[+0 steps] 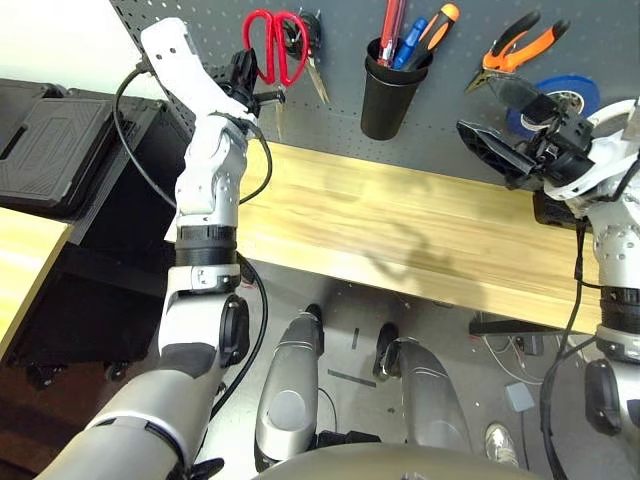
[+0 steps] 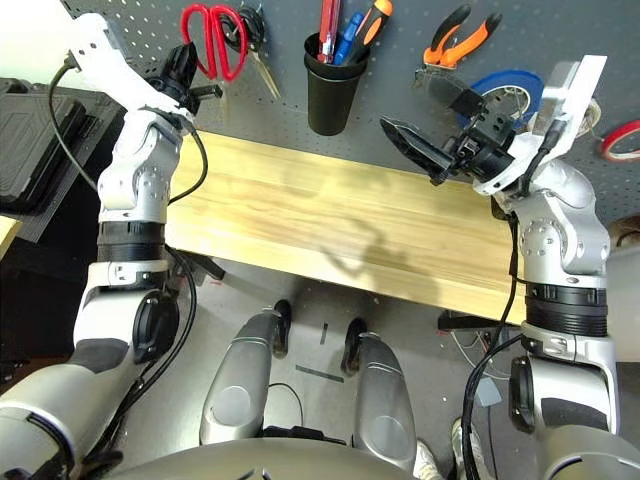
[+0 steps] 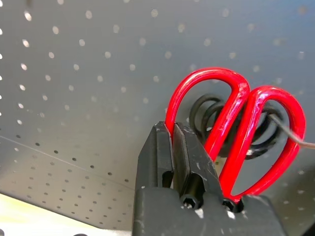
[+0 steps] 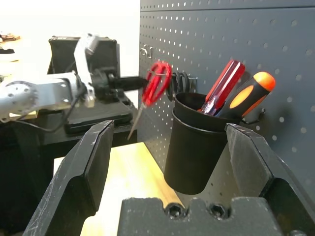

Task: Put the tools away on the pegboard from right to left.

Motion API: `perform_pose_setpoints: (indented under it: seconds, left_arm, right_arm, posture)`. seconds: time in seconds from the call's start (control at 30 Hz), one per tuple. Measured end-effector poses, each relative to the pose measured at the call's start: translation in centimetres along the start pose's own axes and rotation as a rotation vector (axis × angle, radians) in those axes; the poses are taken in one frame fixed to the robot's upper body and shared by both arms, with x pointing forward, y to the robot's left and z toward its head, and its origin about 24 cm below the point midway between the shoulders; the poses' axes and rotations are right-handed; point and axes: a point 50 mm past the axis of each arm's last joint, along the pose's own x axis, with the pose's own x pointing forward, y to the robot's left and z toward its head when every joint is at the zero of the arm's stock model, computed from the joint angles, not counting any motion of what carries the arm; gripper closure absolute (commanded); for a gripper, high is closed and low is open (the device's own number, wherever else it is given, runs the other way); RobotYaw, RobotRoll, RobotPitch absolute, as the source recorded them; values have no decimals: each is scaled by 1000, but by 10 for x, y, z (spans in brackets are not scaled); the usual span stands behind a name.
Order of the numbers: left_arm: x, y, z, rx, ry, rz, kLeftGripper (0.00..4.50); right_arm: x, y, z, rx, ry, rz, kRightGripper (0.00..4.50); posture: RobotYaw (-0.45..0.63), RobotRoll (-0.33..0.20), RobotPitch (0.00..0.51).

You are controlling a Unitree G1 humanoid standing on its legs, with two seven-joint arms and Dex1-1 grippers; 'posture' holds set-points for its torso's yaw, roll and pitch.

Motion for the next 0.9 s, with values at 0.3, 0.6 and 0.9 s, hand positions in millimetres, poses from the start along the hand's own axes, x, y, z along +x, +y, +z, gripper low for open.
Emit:
perform_pose_setpoints:
  seconds: [0.3, 0.6, 0.9]
  left_arm:
    - [11, -5, -20, 171, 94, -104, 2458]
    - [-31, 18, -64, 243, 250, -162, 18]
    - [-86, 45, -92, 306, 345, -112, 18]
  right_arm:
    - [8, 5, -7, -23, -42, -24, 0]
    - [7, 11, -20, -10, -34, -66, 0]
    - [-17, 8, -69, 34, 109, -436, 0]
  posture:
    - [124, 0, 243]
    - [145, 0, 262]
    - [157, 0, 277]
